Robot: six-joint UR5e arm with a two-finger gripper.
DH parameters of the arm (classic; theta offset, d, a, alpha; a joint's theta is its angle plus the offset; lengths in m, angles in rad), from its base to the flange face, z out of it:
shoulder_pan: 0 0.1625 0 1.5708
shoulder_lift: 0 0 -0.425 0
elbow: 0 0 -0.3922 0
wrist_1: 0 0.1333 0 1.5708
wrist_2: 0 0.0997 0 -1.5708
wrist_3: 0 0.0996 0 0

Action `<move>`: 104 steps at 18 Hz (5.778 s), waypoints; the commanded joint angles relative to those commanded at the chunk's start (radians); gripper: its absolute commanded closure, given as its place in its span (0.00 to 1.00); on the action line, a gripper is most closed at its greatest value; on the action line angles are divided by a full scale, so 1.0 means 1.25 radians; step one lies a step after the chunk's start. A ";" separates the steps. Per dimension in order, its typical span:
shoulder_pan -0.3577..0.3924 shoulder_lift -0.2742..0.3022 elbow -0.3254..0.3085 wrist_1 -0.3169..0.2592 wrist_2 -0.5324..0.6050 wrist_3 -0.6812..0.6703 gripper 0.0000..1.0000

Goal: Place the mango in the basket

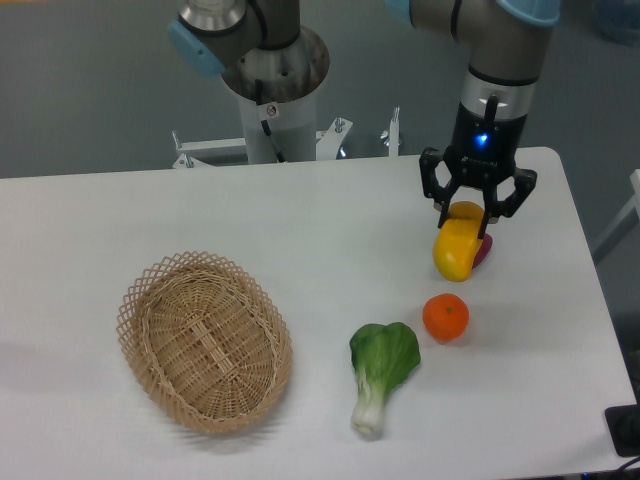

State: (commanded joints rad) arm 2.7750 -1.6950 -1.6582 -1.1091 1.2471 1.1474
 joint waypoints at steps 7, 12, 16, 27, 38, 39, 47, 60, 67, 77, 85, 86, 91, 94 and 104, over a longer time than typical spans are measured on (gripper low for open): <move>-0.004 0.009 -0.023 0.001 -0.001 0.000 0.63; -0.023 0.034 -0.048 -0.001 -0.001 -0.015 0.63; -0.097 0.033 -0.048 0.009 0.005 -0.163 0.62; -0.379 -0.083 -0.087 0.254 0.136 -0.532 0.62; -0.517 -0.204 -0.053 0.286 0.188 -0.630 0.61; -0.523 -0.212 -0.054 0.286 0.189 -0.628 0.61; -0.547 -0.220 -0.077 0.285 0.190 -0.619 0.59; -0.553 -0.241 -0.077 0.288 0.221 -0.609 0.35; -0.552 -0.232 -0.068 0.287 0.269 -0.587 0.00; -0.435 -0.161 0.002 0.204 0.261 -0.533 0.00; -0.293 -0.118 0.087 0.055 0.199 -0.402 0.00; -0.279 -0.109 0.090 0.027 0.199 -0.367 0.00; -0.205 -0.071 0.088 -0.055 0.187 -0.230 0.00; -0.174 -0.066 0.085 -0.056 0.167 -0.194 0.00; -0.157 -0.067 0.097 -0.052 0.166 -0.193 0.00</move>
State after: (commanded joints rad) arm 2.5786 -1.7794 -1.5370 -1.1735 1.4542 0.9066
